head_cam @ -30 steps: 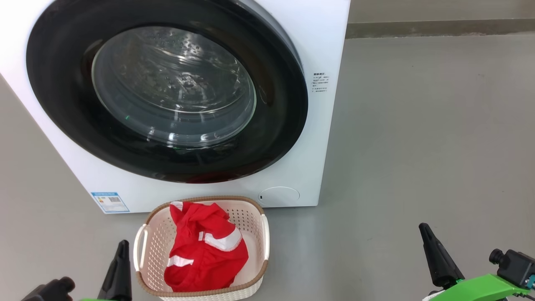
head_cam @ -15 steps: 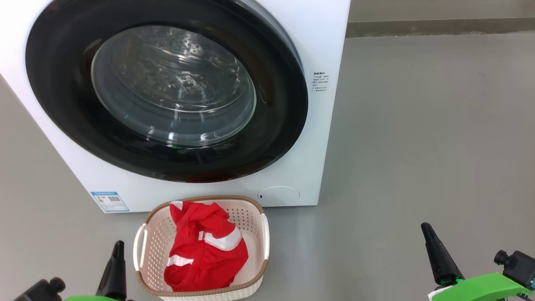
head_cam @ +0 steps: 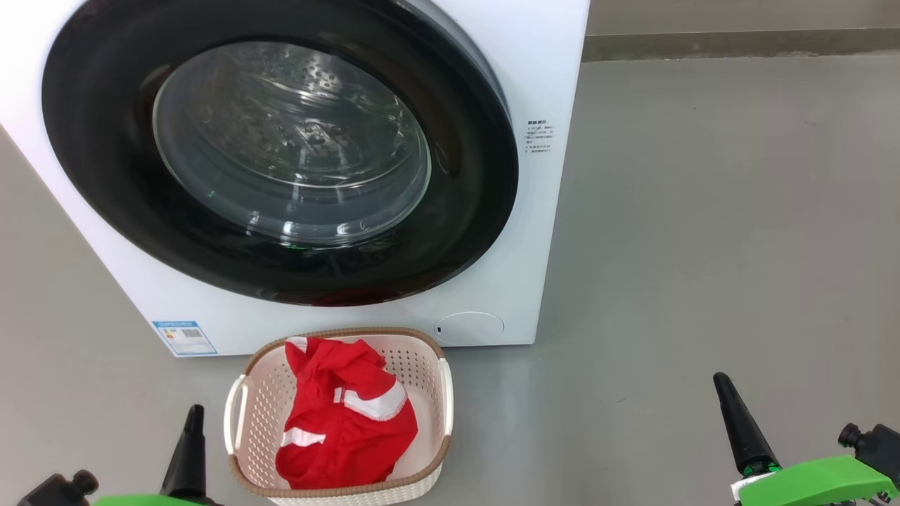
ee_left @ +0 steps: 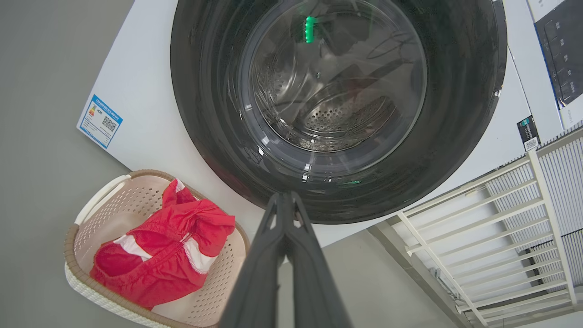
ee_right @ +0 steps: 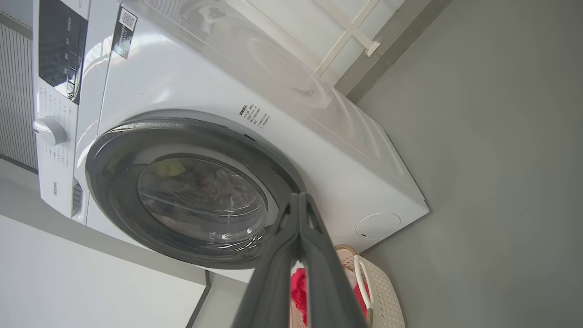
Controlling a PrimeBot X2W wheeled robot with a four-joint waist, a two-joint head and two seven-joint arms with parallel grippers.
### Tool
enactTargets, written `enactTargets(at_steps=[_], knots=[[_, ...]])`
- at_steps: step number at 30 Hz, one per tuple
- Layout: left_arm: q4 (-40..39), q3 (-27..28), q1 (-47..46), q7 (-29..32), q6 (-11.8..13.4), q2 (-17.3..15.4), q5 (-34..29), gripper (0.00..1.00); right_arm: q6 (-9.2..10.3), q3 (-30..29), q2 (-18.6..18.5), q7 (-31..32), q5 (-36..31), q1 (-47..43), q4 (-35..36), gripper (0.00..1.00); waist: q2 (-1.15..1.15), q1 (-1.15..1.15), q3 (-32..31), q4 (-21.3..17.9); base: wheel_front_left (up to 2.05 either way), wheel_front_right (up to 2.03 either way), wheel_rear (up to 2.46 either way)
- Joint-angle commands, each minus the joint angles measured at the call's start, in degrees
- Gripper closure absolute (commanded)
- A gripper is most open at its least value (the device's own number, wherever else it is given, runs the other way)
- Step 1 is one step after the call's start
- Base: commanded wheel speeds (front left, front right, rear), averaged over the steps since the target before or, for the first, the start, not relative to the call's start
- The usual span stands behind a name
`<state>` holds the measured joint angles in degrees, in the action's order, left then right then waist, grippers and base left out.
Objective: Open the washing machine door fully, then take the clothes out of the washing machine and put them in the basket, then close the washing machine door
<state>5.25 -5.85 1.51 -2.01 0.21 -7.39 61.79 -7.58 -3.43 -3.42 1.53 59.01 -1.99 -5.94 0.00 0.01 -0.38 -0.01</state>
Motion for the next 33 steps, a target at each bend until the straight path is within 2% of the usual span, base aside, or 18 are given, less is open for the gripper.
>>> enactTargets(at_steps=[1,33], knots=[[-0.79,1.82,-3.07,0.26,-0.71,-0.61,1.66,1.00,0.03,0.44,-0.69,0.27,1.82,3.08,1.01,1.00,0.00,0.00,0.01,0.00,0.00,0.00,0.00],[4.76,7.04,-5.68,4.31,-4.79,1.70,19.18,1.00,0.06,-0.45,-0.81,2.06,21.06,5.94,-4.22,1.00,0.00,0.00,0.33,0.00,0.00,0.00,0.00]])
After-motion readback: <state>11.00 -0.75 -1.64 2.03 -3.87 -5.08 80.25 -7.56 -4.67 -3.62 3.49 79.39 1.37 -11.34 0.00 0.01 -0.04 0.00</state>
